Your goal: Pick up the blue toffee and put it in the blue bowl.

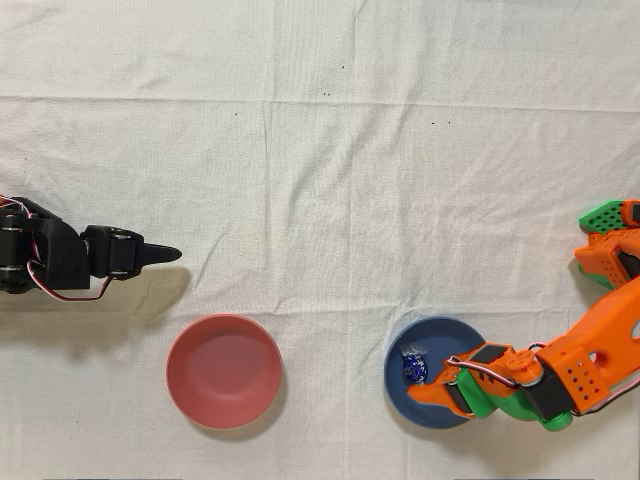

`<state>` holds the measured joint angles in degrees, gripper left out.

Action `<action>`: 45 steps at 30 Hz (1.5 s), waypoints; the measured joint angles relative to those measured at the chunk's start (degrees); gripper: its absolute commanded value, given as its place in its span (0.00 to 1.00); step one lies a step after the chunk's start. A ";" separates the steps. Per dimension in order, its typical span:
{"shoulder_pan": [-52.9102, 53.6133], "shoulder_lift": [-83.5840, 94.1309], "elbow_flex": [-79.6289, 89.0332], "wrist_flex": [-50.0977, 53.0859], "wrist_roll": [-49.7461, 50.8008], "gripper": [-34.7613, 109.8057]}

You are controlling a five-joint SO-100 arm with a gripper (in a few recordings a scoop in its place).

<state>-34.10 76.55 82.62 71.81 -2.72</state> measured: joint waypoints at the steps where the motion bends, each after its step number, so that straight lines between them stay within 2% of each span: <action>1: 0.00 0.00 0.00 0.00 0.00 0.56; 4: 0.00 0.00 0.00 0.88 -0.53 0.52; 9: 2.55 1.93 0.00 2.90 -1.85 0.32; 14: 8.53 9.76 0.00 6.15 -5.71 0.26; 23: 21.88 27.60 5.98 10.90 -9.40 0.24; 29: 29.79 44.21 17.23 10.90 -17.05 0.24; 38: 38.32 85.25 47.55 -2.37 -23.73 0.24; 45: 35.86 103.27 59.15 -4.83 -19.34 0.24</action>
<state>1.76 179.82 141.77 66.97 -22.06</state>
